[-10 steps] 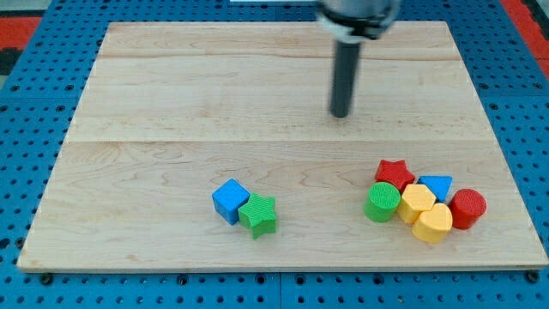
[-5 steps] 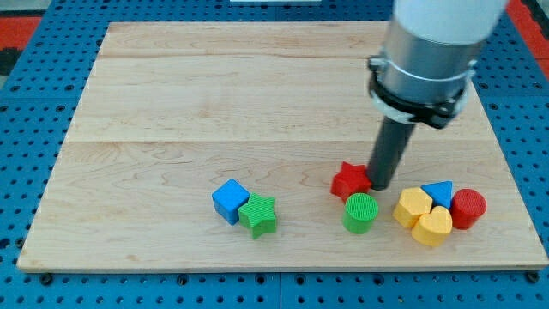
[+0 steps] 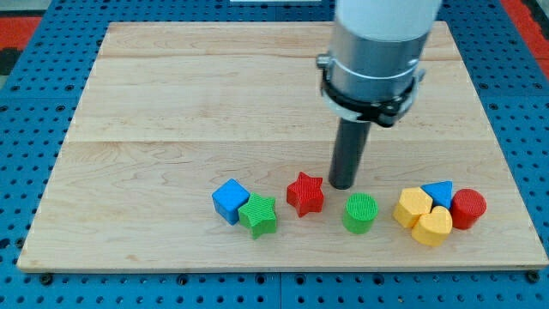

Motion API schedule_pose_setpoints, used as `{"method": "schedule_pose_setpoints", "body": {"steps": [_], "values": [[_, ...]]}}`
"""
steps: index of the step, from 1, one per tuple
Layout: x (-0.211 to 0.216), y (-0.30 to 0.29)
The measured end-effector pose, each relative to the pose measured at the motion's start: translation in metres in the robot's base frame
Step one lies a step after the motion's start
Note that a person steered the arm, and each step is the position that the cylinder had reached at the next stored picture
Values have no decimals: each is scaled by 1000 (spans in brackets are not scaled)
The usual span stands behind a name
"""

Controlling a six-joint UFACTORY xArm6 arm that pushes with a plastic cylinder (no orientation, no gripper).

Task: Slide red star into green star

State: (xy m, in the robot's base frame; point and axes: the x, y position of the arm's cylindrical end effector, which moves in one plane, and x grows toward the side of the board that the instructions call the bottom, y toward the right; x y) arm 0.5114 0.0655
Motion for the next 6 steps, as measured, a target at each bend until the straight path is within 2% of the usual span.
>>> {"method": "schedule_pose_setpoints", "body": {"steps": [1,3,5,6], "values": [[0,-25],[13,-25],[27,4],[30,56]]}}
